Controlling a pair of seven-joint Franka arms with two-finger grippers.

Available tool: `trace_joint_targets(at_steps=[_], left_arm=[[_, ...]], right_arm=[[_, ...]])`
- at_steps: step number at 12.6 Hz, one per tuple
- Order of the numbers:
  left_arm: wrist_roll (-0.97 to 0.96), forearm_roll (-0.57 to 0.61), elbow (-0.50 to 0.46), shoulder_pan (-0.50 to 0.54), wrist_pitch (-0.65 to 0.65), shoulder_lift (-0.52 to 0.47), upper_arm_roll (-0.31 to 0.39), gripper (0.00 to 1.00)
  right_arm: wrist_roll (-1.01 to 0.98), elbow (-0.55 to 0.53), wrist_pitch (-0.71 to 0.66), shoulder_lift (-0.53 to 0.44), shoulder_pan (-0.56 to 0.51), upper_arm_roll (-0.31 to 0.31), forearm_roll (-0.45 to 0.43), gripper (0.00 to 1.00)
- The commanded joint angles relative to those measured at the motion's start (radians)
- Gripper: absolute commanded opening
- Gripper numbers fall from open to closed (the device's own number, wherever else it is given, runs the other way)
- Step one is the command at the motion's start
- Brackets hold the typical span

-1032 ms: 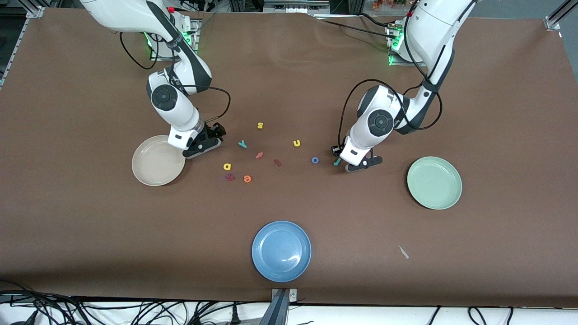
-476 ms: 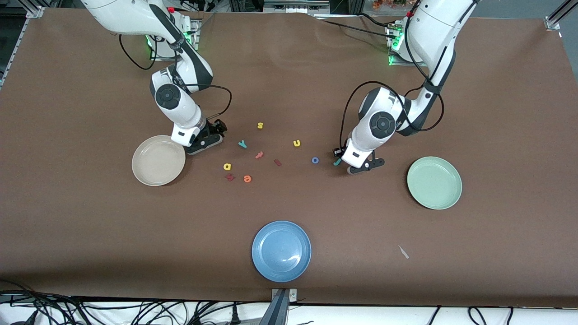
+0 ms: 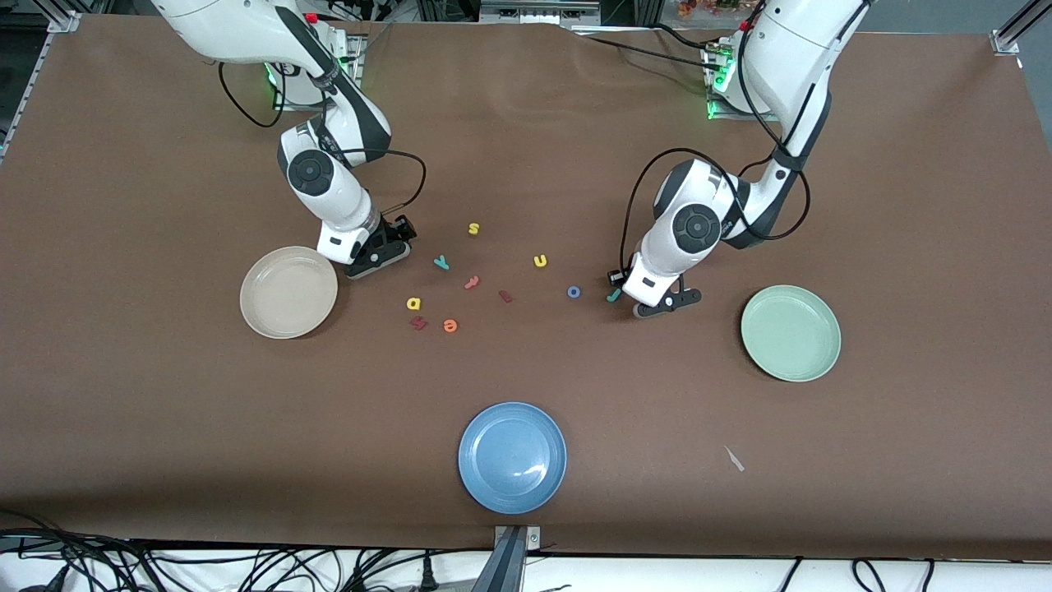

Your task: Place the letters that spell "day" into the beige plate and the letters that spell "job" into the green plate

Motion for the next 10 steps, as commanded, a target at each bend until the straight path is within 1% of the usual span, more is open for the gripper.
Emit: trace_joint_targets(at_steps=[1, 2, 4, 5, 6, 7, 8, 10], left_arm=[[0.031, 0.066, 0.078, 0.044, -0.161, -0.054, 0.022, 0.16], [0.069, 0.086, 0.126, 0.093, -0.286, -0.082, 0.02, 0.16], [0.233, 0.088, 0.232, 0.188, -0.543, -0.092, 0.02, 0.16], [0.314, 0.088, 0.258, 0.247, -0.605, -0.092, 0.022, 0.16], [0.393, 0.092, 0.258, 0.3, -0.607, -0.09, 0.023, 0.17], [0.459, 0.124, 0.26, 0.354, -0.599, -0.082, 0.023, 0.18], [0.508, 0.181, 0.26, 0.408, -0.578, -0.07, 0.02, 0.19], [0.571, 0.212, 0.26, 0.451, -0.492, -0.015, 0.022, 0.21]], right_arm=[[0.01, -0.015, 0.029, 0.007, -0.006, 0.008, -0.013, 0.61], [0.01, -0.015, 0.029, 0.007, -0.006, 0.008, -0.013, 0.53], [0.008, -0.013, 0.028, 0.007, -0.006, 0.01, -0.013, 0.38], [0.008, -0.013, 0.028, 0.005, -0.006, 0.008, -0.013, 0.3], [0.007, -0.013, 0.026, 0.002, -0.006, 0.008, -0.013, 0.24], [0.002, -0.013, 0.023, -0.004, -0.006, 0.008, -0.013, 0.2], [-0.007, -0.013, 0.019, -0.01, -0.006, 0.008, -0.011, 0.13], [-0.012, -0.01, -0.013, -0.05, -0.009, 0.008, -0.013, 0.12]])
